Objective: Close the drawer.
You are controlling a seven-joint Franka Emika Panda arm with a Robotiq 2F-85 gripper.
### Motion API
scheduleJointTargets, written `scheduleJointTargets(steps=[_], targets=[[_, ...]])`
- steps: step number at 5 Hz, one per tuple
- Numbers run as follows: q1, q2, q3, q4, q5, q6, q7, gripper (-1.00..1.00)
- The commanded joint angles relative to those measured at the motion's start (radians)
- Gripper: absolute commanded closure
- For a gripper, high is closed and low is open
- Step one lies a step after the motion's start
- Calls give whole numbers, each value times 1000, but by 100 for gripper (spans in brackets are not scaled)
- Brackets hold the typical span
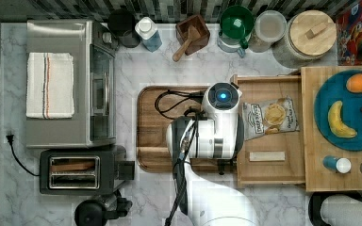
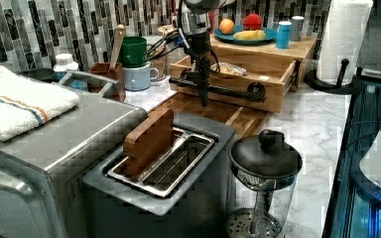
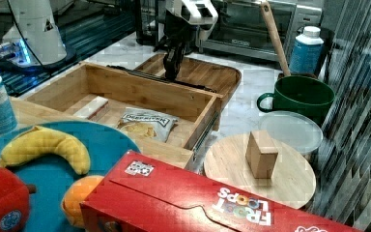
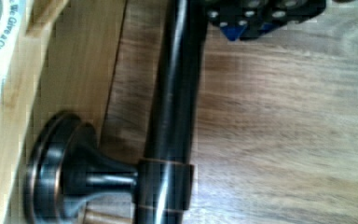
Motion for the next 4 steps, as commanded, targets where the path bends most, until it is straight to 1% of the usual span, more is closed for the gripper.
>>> scheduleJointTargets(steps=[1, 2, 4], targets=[[-141, -1, -78, 91, -29, -27, -241, 100], [-180, 12, -117, 113, -25, -10, -291, 100], [-287, 70, -170, 243, -12, -82, -335, 100]])
